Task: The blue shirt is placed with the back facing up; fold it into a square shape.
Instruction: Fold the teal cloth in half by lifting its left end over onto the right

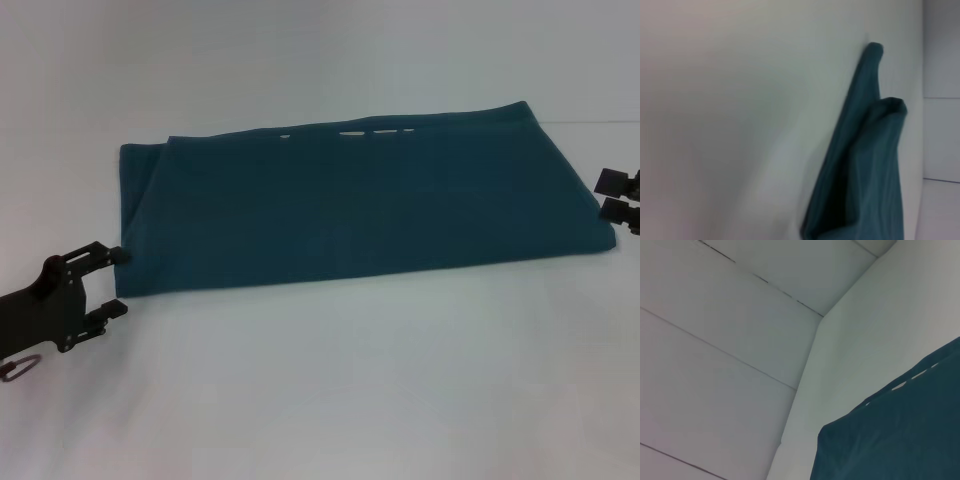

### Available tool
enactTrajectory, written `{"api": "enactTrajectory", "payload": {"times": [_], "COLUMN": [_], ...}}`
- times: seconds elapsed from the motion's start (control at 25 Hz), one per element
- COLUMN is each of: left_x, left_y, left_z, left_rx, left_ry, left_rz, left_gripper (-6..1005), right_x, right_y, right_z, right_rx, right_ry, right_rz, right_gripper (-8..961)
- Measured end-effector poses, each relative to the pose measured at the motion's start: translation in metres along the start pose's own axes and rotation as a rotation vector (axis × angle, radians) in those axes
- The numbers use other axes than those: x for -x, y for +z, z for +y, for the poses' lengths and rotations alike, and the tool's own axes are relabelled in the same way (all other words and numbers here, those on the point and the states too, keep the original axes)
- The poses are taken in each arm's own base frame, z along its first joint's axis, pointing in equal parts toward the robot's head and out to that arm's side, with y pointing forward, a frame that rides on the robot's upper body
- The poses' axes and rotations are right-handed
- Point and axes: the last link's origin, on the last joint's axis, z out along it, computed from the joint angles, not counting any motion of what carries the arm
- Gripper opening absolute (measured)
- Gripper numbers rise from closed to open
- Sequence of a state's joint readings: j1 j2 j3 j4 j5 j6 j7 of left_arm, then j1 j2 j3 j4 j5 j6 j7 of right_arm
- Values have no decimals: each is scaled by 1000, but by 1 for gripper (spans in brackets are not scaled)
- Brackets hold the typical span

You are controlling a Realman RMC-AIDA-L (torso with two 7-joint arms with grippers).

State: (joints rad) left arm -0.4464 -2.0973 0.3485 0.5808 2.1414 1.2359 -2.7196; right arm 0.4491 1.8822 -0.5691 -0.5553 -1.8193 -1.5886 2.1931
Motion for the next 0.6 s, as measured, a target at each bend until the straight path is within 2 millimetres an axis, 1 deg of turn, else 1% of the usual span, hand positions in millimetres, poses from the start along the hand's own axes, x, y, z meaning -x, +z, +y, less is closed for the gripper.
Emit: {"api": "enactTrajectory", "payload": {"times": [0.6], "left_x": [-5], "left_y": [7], "left_z": [-2], "left_rx": [-29], "left_ry": [-21], "left_rz": [47], "left_gripper": [753], "right_x": [0], "right_y": [-4], "right_z": [-5], "right_rx": [-24], "right_ry": [7], "right_rz": [-18], "right_gripper": [790]}}
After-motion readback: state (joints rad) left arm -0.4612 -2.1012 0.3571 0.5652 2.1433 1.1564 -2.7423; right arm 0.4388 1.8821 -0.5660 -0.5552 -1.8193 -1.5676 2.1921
